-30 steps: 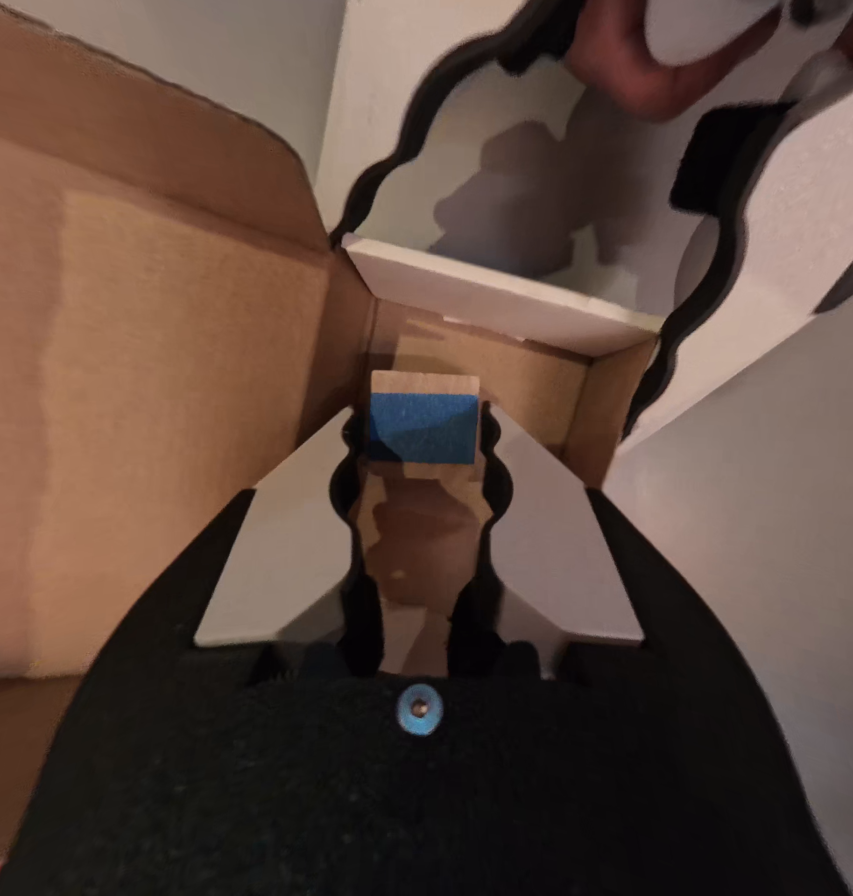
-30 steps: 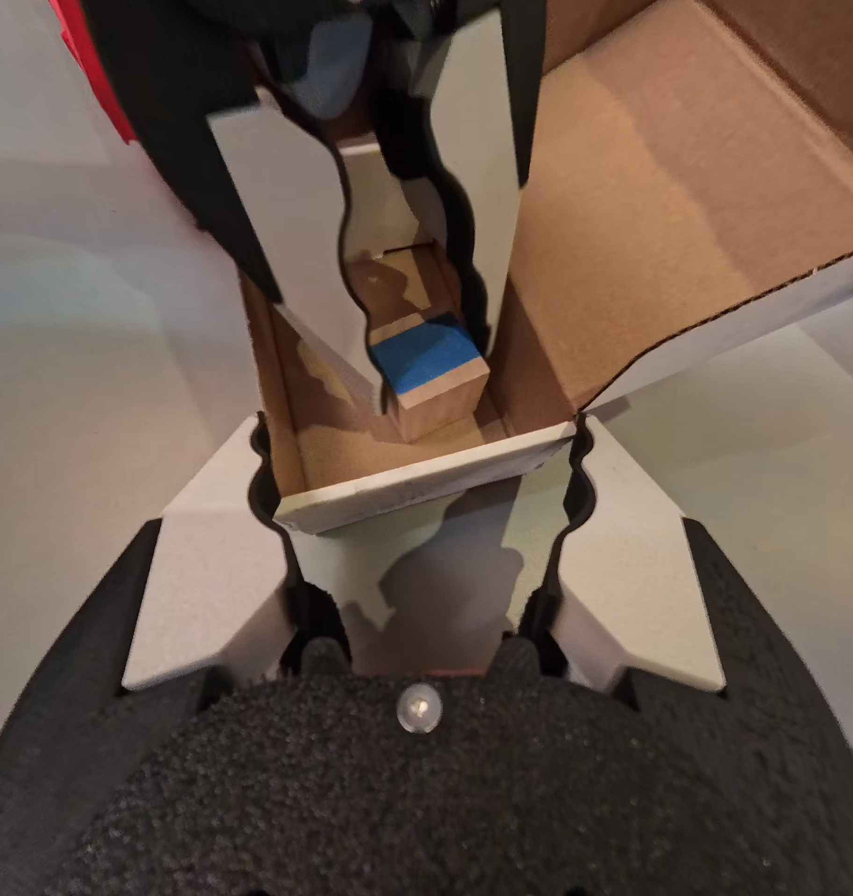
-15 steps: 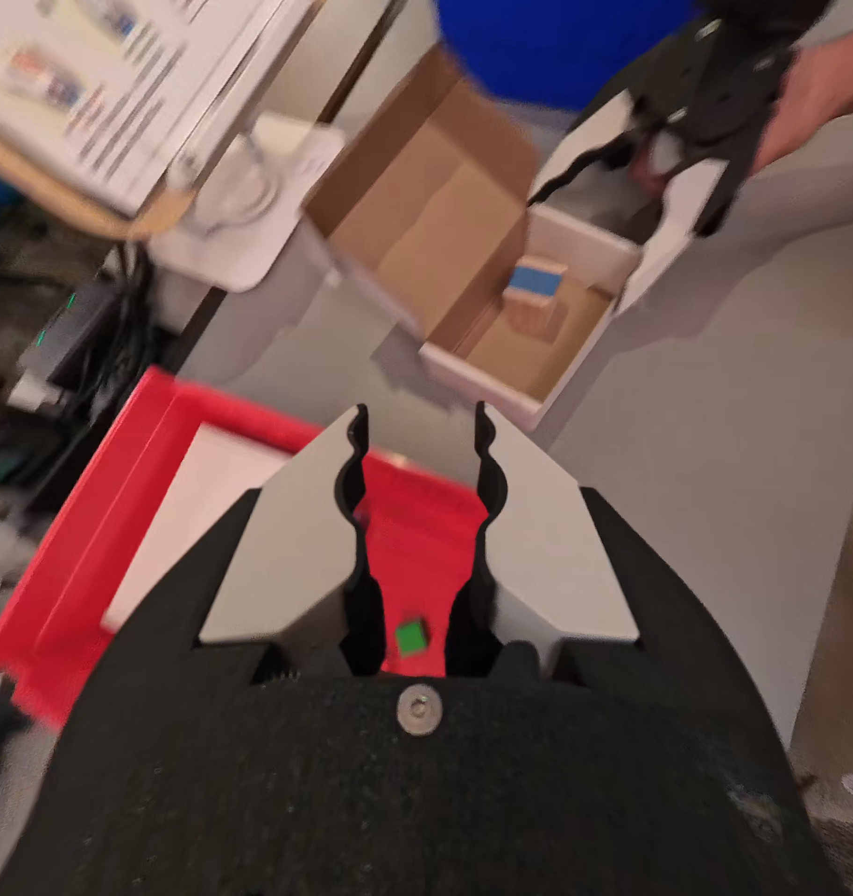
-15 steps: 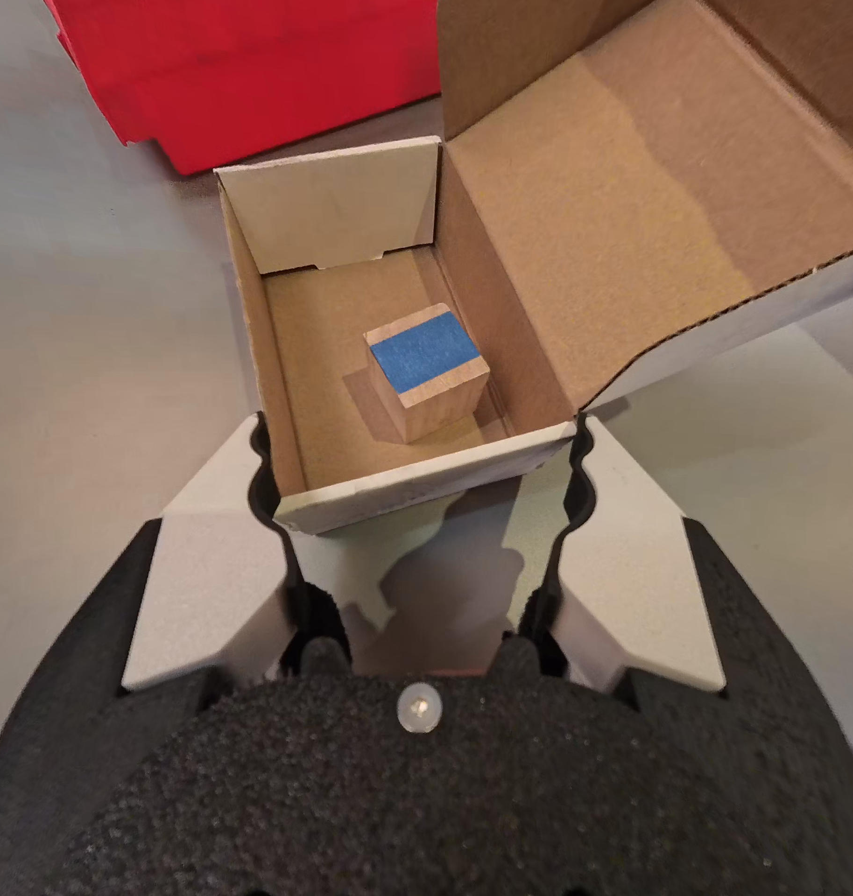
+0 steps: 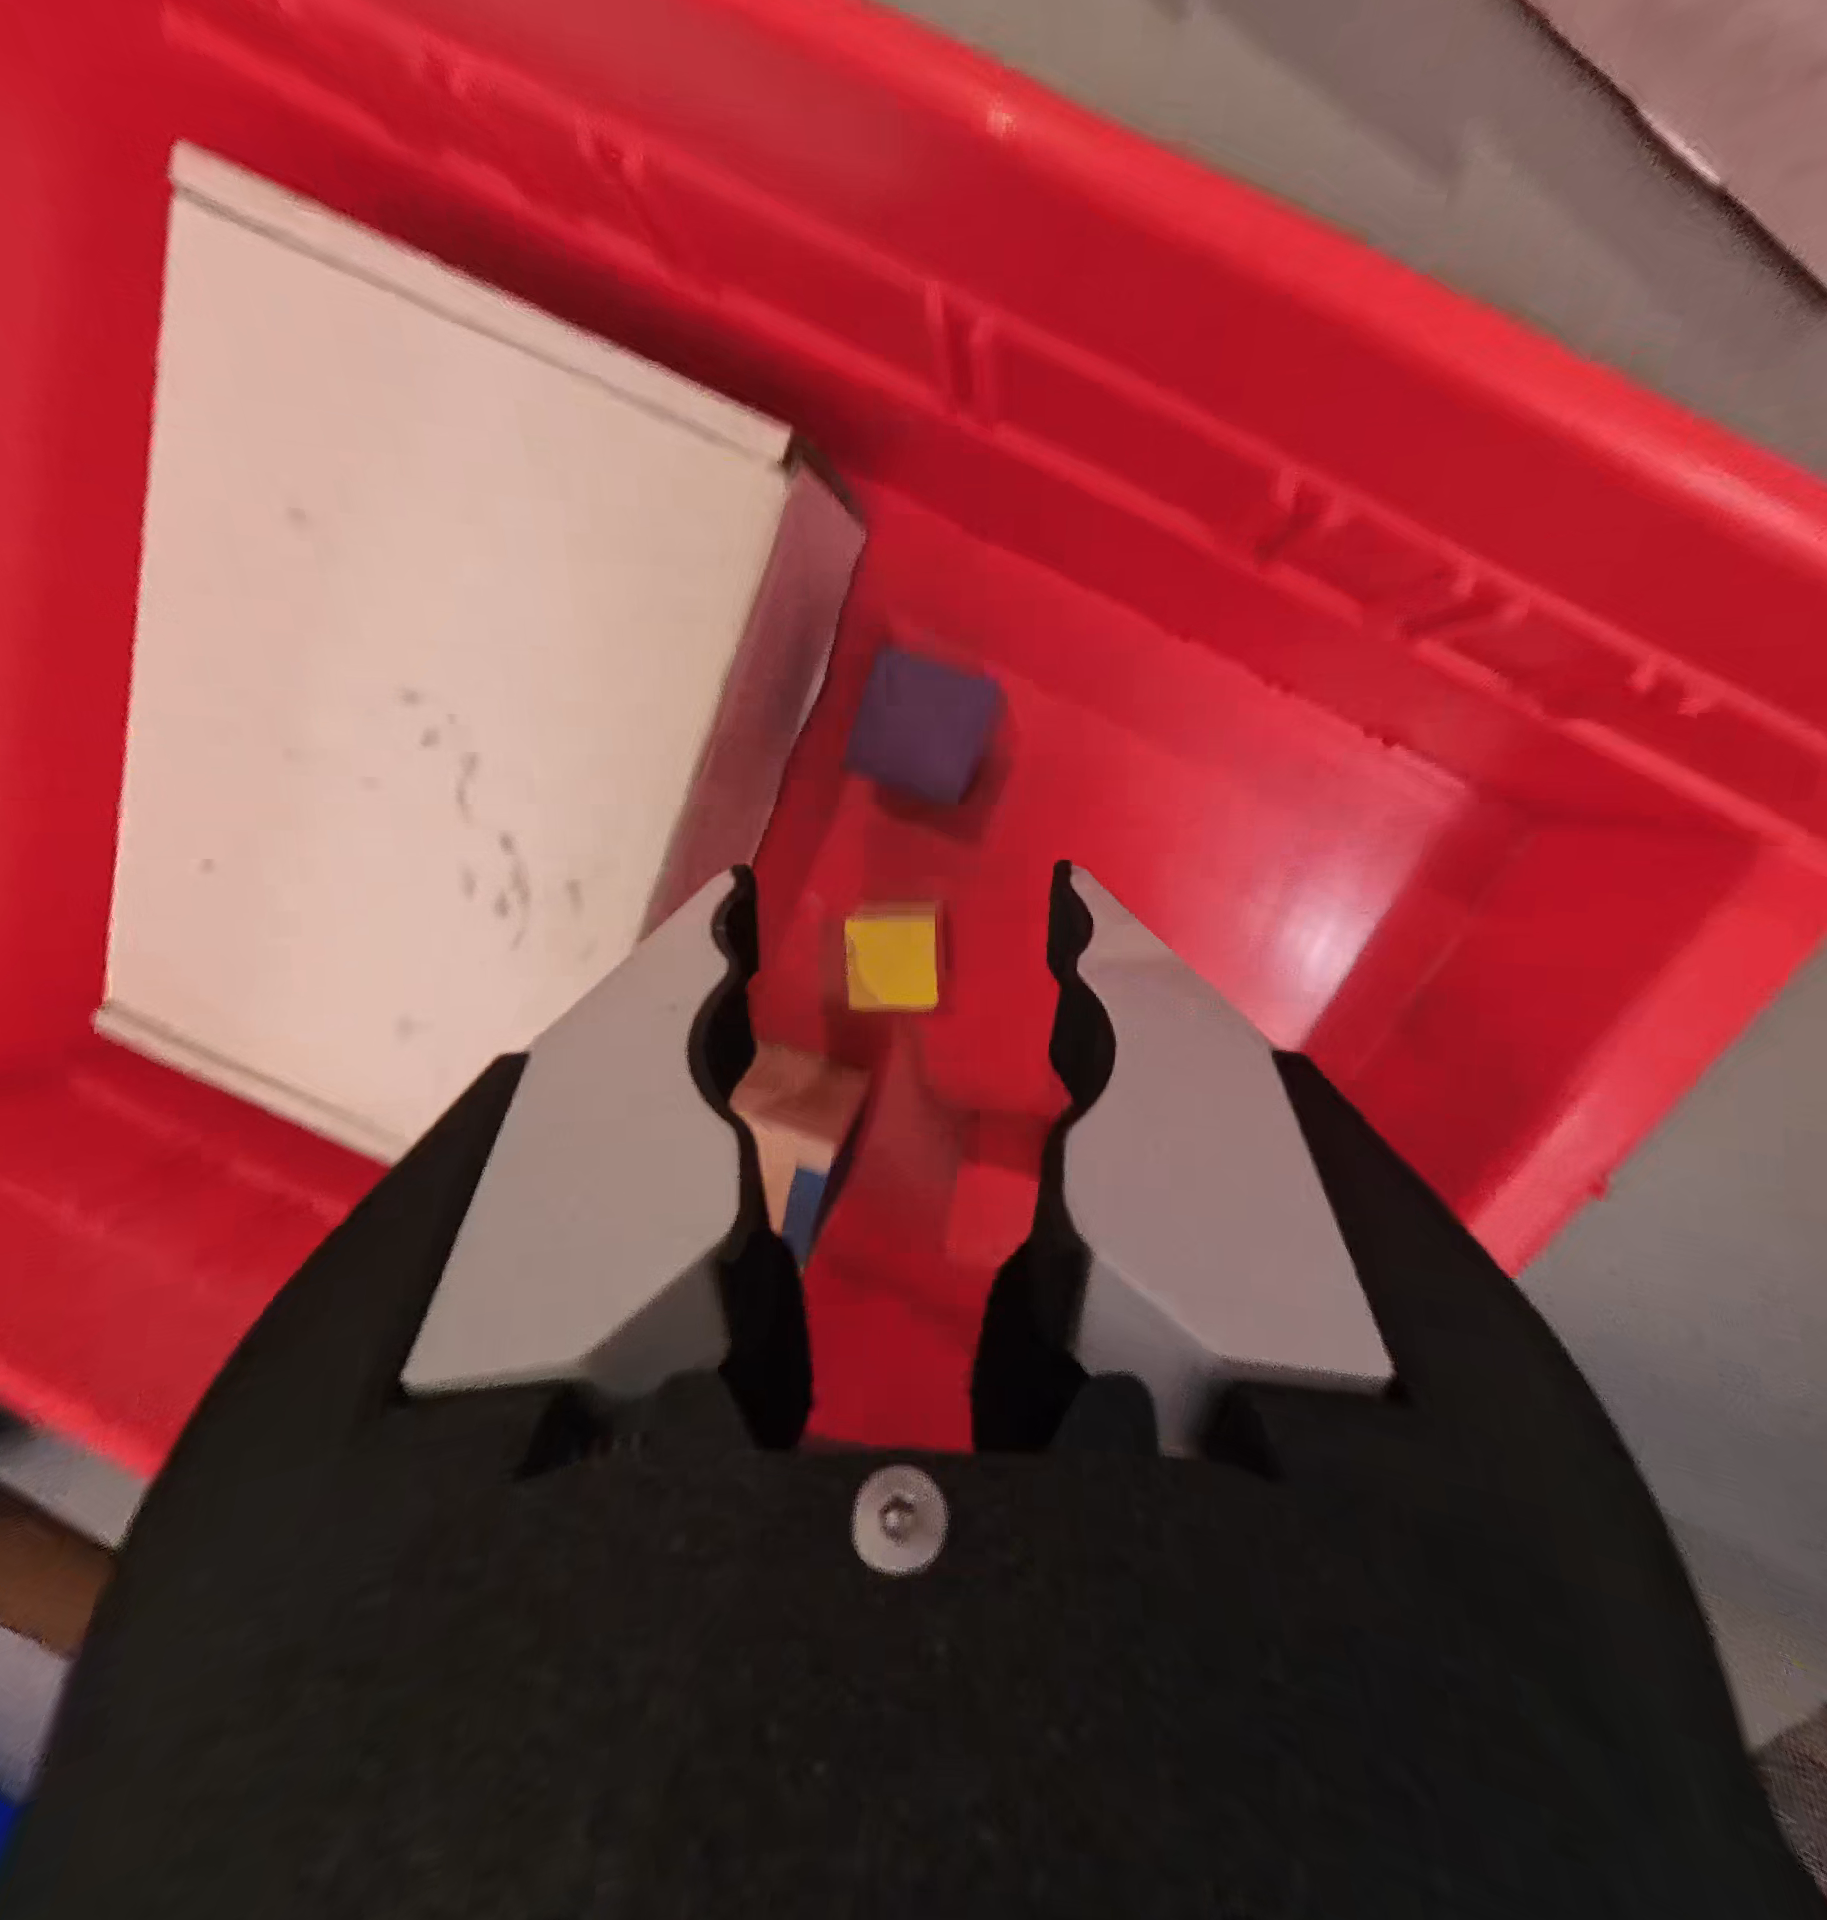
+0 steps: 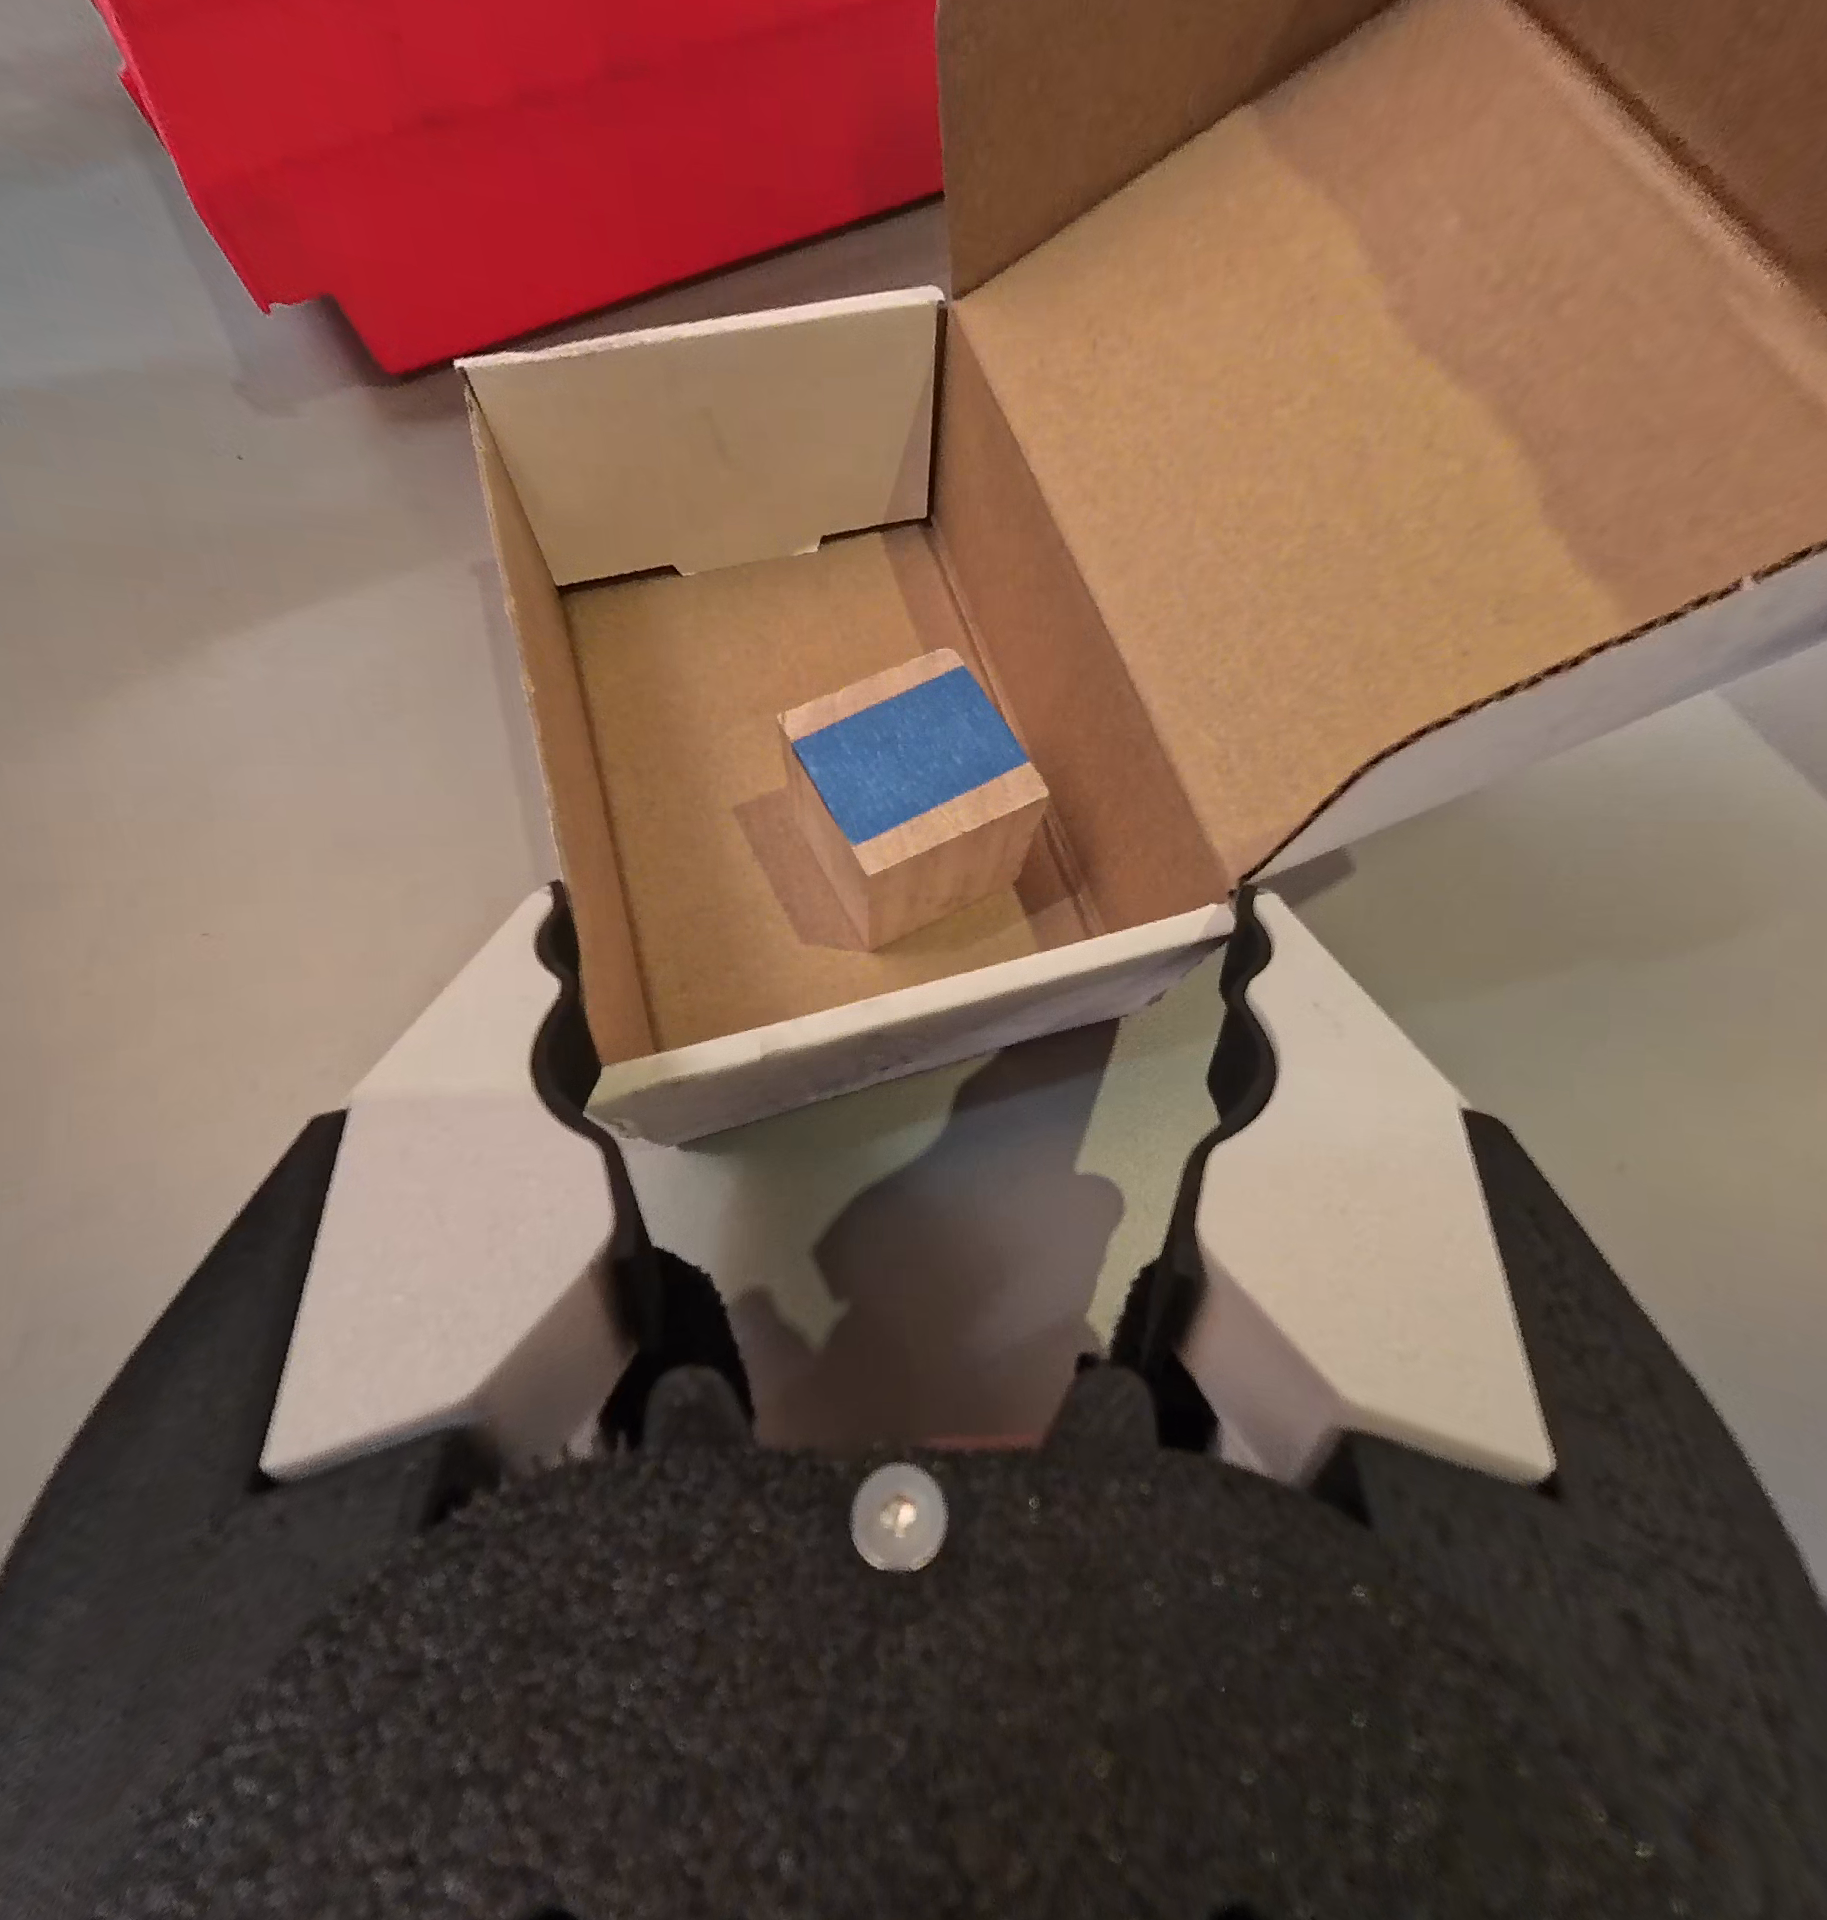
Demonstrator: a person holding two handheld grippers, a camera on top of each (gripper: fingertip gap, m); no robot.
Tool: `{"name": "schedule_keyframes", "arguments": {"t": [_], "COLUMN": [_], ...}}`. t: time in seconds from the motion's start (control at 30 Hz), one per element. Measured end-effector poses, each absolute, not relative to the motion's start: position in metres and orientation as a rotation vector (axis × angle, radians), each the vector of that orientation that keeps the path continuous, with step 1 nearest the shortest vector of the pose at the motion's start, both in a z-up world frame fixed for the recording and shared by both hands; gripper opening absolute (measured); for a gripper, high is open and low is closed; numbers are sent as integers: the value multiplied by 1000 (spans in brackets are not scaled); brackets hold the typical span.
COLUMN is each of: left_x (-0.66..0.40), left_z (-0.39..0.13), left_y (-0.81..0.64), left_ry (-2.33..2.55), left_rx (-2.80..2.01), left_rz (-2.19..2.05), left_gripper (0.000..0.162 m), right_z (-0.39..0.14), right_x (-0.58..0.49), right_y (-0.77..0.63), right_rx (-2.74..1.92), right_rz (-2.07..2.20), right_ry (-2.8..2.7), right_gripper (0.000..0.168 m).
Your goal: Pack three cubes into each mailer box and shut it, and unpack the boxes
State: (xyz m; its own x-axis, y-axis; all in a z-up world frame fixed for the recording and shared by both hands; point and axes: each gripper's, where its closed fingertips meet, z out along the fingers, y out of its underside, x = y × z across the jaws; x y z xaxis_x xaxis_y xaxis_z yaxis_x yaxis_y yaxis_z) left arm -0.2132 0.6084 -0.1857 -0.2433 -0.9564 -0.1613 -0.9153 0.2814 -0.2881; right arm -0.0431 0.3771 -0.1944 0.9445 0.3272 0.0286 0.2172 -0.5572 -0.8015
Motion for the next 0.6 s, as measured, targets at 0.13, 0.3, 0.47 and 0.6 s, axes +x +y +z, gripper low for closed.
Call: {"name": "schedule_keyframes", "arguments": {"t": [0.13,0.3,0.47,0.6], "left_x": [-191,-185,-180,-164], "left_z": [-203,-218,-184,-106], "left_y": [601,603,593,565], "left_ry": [2291,2340,2254,2097], "left_rx": [-1671,-1575,-1562,-1480], "left_rz": [-215,-153,-258,-488], "left_gripper": [50,29,25,25], "right_z": [-194,-194,-194,-194], "right_x": [-43,-43,-43,-43], "right_y": [377,377,377,377], "right_rx": [-2179,-2176,-2175,-2175], "right_rz": [154,155,154,149], "right_ry": [-379,-378,-378,-382], "right_gripper": [121,121,121,121]}}
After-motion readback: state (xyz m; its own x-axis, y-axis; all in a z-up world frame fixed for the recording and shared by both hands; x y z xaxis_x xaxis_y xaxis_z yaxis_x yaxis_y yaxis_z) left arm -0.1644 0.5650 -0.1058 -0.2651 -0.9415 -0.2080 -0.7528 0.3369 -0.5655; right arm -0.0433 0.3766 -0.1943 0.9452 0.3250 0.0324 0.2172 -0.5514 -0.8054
